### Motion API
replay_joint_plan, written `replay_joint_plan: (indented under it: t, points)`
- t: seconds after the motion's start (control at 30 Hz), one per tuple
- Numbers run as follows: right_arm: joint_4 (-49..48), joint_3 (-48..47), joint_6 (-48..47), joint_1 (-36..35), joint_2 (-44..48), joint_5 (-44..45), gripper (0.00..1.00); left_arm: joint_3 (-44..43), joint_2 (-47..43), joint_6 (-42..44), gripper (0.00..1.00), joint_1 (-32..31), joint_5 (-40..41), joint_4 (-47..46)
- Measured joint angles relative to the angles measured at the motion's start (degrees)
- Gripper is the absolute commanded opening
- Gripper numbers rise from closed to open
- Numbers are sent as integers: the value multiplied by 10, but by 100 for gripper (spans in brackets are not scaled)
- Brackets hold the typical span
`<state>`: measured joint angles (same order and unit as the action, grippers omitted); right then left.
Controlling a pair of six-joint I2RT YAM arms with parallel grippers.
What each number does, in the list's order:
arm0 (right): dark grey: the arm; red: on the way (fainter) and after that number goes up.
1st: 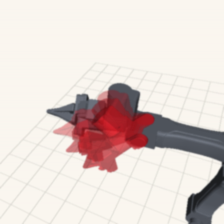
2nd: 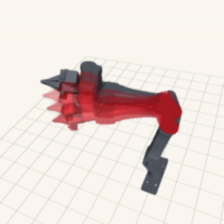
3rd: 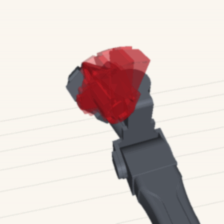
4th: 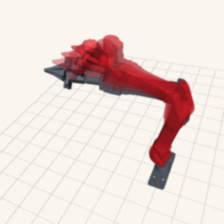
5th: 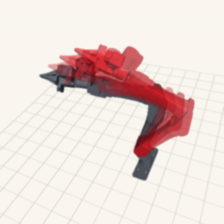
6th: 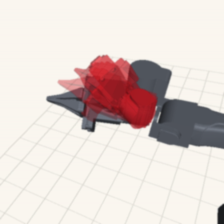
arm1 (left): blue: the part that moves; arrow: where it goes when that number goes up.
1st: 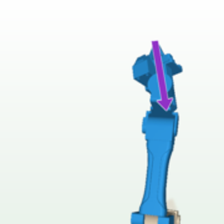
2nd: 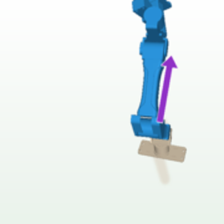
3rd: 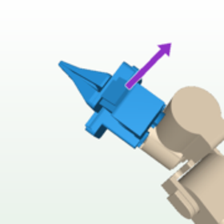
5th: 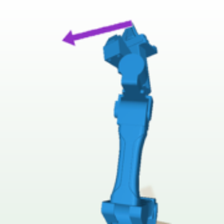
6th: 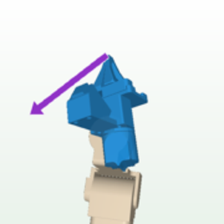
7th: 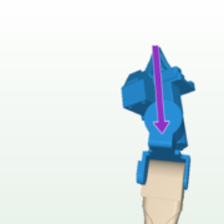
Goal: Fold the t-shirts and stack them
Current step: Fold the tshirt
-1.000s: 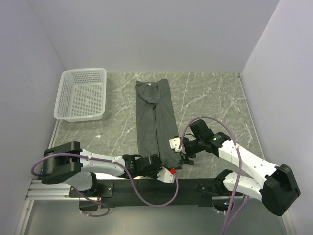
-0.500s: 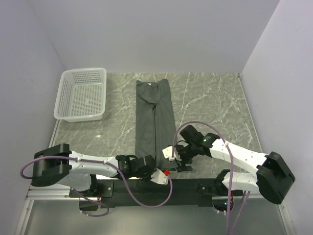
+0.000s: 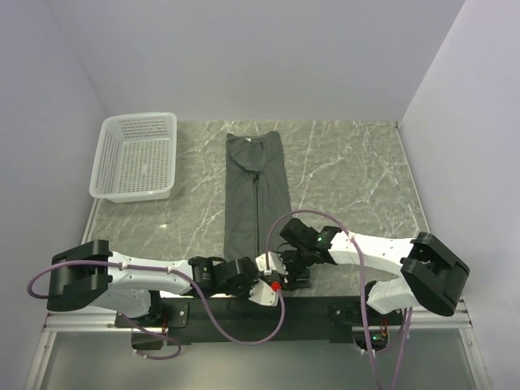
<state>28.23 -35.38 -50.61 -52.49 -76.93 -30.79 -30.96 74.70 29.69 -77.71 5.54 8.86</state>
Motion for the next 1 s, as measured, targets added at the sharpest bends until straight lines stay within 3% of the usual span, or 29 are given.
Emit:
replay_joint_plan:
  t: [0.13,0.23,0.37,0.57,0.7,1.0]
  points:
    - [-21,-5,19,-12,-10,20,56,7,-10,-4,1,0,-1,4]
    - [-33,-8,29,-14,-16,35,37,9,-11,-6,1,1,-1,9]
    - [-47,-15,46,-14,-25,54,0,10,-16,-6,1,1,-3,8]
    - [-42,-20,62,-11,-27,54,0,17,-37,-5,1,1,-3,5]
    - [11,-44,41,10,-27,10,0,17,-60,-4,1,15,-17,5]
    - [136,-133,-35,90,-28,-115,0,-7,-90,12,0,129,-106,20]
